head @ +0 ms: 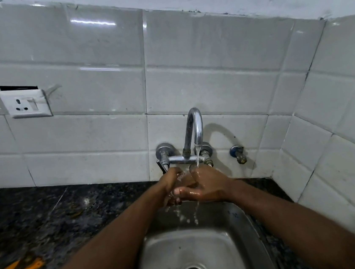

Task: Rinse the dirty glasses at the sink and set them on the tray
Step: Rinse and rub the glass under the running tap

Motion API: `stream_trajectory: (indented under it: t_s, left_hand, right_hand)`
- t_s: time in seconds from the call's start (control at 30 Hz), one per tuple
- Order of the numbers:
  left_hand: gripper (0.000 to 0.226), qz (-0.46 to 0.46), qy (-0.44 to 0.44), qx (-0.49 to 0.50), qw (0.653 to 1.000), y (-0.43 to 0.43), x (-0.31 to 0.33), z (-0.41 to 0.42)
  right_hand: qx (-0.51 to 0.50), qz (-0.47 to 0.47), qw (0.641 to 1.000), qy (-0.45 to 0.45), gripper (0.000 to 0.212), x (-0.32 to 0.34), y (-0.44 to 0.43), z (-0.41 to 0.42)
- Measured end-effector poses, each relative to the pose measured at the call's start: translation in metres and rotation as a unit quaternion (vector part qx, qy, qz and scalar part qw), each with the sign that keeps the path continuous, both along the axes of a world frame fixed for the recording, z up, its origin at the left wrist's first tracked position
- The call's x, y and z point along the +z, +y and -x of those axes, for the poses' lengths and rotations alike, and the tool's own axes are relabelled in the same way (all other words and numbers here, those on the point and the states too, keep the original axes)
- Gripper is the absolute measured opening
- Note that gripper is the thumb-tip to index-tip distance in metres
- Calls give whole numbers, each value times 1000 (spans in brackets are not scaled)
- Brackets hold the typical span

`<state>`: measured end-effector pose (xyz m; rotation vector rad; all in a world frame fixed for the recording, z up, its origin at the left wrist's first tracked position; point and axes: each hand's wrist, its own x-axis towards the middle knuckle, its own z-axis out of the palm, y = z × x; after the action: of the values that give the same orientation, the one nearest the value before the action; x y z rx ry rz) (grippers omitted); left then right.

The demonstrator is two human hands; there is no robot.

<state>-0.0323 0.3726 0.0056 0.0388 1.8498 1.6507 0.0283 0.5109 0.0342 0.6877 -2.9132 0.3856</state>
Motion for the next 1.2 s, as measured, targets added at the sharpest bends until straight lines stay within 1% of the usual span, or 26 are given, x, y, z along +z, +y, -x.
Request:
stream_trajectory:
  t_s: [0.03,0.07,0.13,0.17,0.2,0.27,0.3,0.37,0.47,0.57,0.63,0.67,0.73,0.8,0.83,0.87,0.9,0.93,0.97,1.0,1.03,1.07,1.1,1.13,1.17,1.2]
  left_hand:
    - [40,-15,1,-1,1000,0,-2,-2]
    - [40,-26,-3,-7,1000,1,-3,-4]
    - [53,-61,-62,-18,996,2,-7,-9]
    - [60,-77,-93,-13,993,3,-11,-9]
    - [65,-79,-114,7,990,4,-14,-9]
    - [68,-63,-114,65,989,3,-20,-7]
    - [66,-52,-111,88,988,0,-24,-5]
    - [59,-35,-109,122,986,-6,-30,-3]
    - [53,-25,-117,137,983,-14,-35,-2]
    - [53,-38,-113,129,985,-13,-35,-7]
    - [55,-68,-109,116,985,-9,-35,-11]
    - [57,-89,-109,105,984,-6,-34,-14]
    - [55,-170,-122,104,972,0,-30,-20]
    - [45,-217,-95,151,960,6,-24,-24]
    - [38,-188,-44,190,963,9,-23,-22]
    - [32,-121,35,226,966,11,-22,-20]
    - [31,-27,137,253,957,11,-21,-18]
    - [32,47,242,266,932,10,-22,-15]
    - [34,87,337,251,903,8,-22,-13]
    - [34,82,419,220,877,6,-23,-12]
    - [31,56,478,184,857,4,-22,-12]
    - [28,36,528,154,835,2,-21,-10]
    - [24,38,560,137,816,0,-18,-9]
    - [22,52,579,137,802,-1,-17,-6]
    - [21,77,571,147,804,-2,-13,-5]
    - [23,101,539,164,820,-1,-11,-1]
  right_hand:
    - [-50,55,997,23,53,-3,-5,2]
    - [-102,79,990,47,58,-6,-8,6]
    - [-159,71,981,89,57,-9,-10,13]
    - [-155,41,982,99,55,-7,-10,14]
    - [-138,-12,985,100,54,-4,-10,13]
    - [-97,-131,980,115,49,5,-7,11]
    - [-85,-162,976,118,47,7,-6,10]
    - [-61,-189,973,116,43,9,-5,7]
    - [-55,-170,980,93,40,14,-2,7]
    - [-28,-193,974,117,42,17,-6,6]
    - [-27,-167,976,137,47,8,-9,9]
    - [-50,-131,980,142,50,1,-11,12]
    - [-103,-31,985,135,54,-12,-14,17]
    - [-152,79,979,107,50,-19,-19,16]
    - [-187,152,967,78,45,-19,-23,13]
    - [-227,265,936,39,36,-20,-27,10]
    - [-258,400,880,-14,27,-20,-30,8]
    - [-280,521,803,-78,17,-21,-32,7]
    - [-294,604,729,-131,15,-21,-33,5]
    - [-309,652,673,-162,19,-23,-33,5]
    - [-318,687,628,-178,22,-25,-33,6]
    - [-318,717,591,-186,26,-25,-33,6]
    - [-315,737,567,-191,30,-25,-33,7]
    - [-310,747,556,-190,32,-24,-35,7]
    - [-309,747,560,-182,32,-23,-38,8]
    - [-312,730,585,-164,30,-23,-41,8]
